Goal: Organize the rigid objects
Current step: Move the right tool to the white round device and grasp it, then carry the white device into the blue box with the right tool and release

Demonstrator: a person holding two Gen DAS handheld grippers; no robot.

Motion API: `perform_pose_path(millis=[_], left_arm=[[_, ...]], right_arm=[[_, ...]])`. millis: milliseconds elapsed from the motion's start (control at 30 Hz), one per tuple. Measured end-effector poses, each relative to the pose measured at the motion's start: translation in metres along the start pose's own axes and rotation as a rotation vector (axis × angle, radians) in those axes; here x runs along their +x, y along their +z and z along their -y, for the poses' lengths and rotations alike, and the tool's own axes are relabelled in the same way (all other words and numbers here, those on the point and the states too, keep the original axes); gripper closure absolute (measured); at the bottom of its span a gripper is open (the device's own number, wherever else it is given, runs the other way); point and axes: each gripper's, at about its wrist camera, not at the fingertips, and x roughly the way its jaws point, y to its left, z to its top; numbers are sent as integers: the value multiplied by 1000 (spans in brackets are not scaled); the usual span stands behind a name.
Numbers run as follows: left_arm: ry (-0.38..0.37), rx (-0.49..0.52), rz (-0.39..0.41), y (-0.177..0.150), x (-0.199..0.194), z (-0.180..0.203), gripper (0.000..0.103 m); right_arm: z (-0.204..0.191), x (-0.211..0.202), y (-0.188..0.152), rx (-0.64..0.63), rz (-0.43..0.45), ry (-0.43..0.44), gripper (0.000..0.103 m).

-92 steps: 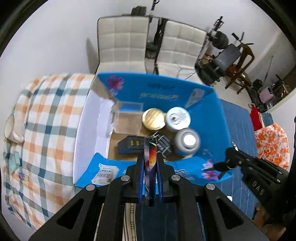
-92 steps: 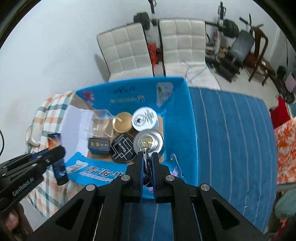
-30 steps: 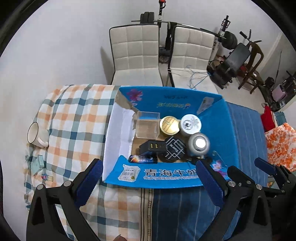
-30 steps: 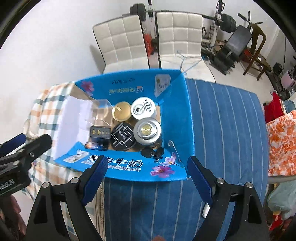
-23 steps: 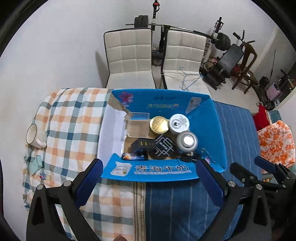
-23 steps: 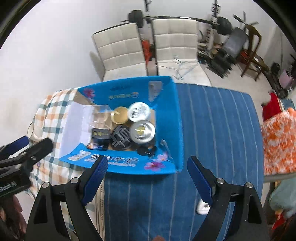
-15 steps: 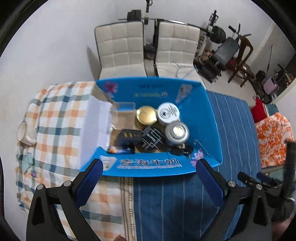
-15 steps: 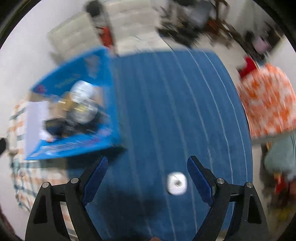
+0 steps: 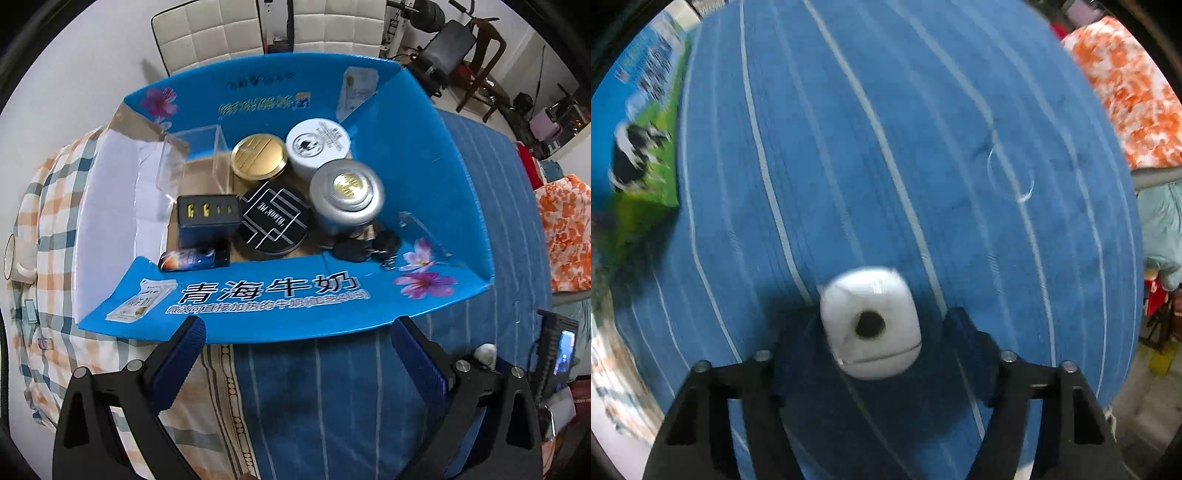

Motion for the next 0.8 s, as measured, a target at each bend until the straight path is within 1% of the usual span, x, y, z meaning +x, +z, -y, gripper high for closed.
perform_pose_path(millis=[33, 133, 200, 300, 367, 433, 467, 533, 633, 667, 733, 800], left_arm=[[4, -5, 0, -1, 1, -2, 0], [17, -20, 8, -1, -1, -12, 0], [18, -37, 19, -1, -8, -19, 0], [11, -69, 46, 0, -26, -33, 0], [2, -90, 73, 1, -41, -41, 0], [-3, -109, 101, 3, -59, -49, 0], [-3, -117, 122, 4, -71, -55, 0], [-3, -124, 145, 4, -82, -61, 0], [2, -144, 169, 7, -96, -76, 0], [12, -153, 177, 8, -97, -83, 0], [41, -167, 182, 10, -92, -94, 0], [52, -180, 179, 11, -81, -106, 0]], right_arm=[[-7, -4, -2, -26, 15, -5, 52], [-26, -10, -10, -97, 42, -53, 53], [-33, -14, -15, -117, 44, -51, 53], [-43, -43, -23, -132, 71, -4, 53], [-49, -75, -26, -148, 107, 49, 53], [-62, -114, -29, -179, 163, 101, 53], [-69, -134, -30, -197, 194, 129, 53], [-88, -170, -25, -239, 243, 176, 53], [-116, -206, -17, -299, 288, 245, 53], [-131, -213, -18, -313, 298, 264, 53], [-158, -218, -7, -351, 311, 285, 53], [-181, -209, 2, -369, 309, 313, 53]])
